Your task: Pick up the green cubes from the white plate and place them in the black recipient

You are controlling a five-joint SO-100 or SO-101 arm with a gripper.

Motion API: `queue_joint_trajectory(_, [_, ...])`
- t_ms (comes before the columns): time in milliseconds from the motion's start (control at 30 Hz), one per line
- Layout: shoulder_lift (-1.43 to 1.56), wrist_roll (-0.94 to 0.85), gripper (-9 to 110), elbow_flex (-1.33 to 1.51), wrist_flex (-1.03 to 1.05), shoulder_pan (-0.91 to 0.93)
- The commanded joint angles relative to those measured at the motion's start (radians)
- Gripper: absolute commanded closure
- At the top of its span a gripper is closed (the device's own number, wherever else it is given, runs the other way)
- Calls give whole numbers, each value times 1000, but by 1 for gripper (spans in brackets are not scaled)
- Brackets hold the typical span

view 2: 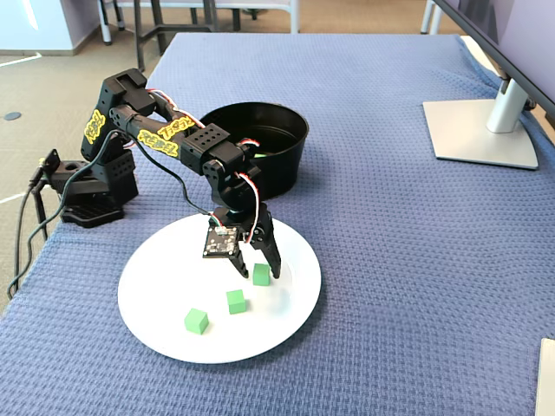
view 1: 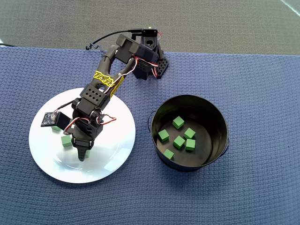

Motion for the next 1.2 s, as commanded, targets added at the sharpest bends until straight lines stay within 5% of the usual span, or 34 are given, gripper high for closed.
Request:
queue_joint_trajectory(0, [98,6,92,2,3,-15])
queue_joint_trajectory(67, [97,9,102,2,-5,-11])
queue_joint_trajectory(267, [146,64,102,6,-6,18])
queue_joint_trajectory(567, [598,261,102,37,189,12])
queue_joint_trajectory(800, [765,341,102,196,210,-282])
queue_joint_trajectory(1167, [578,551,102,172,224,-802])
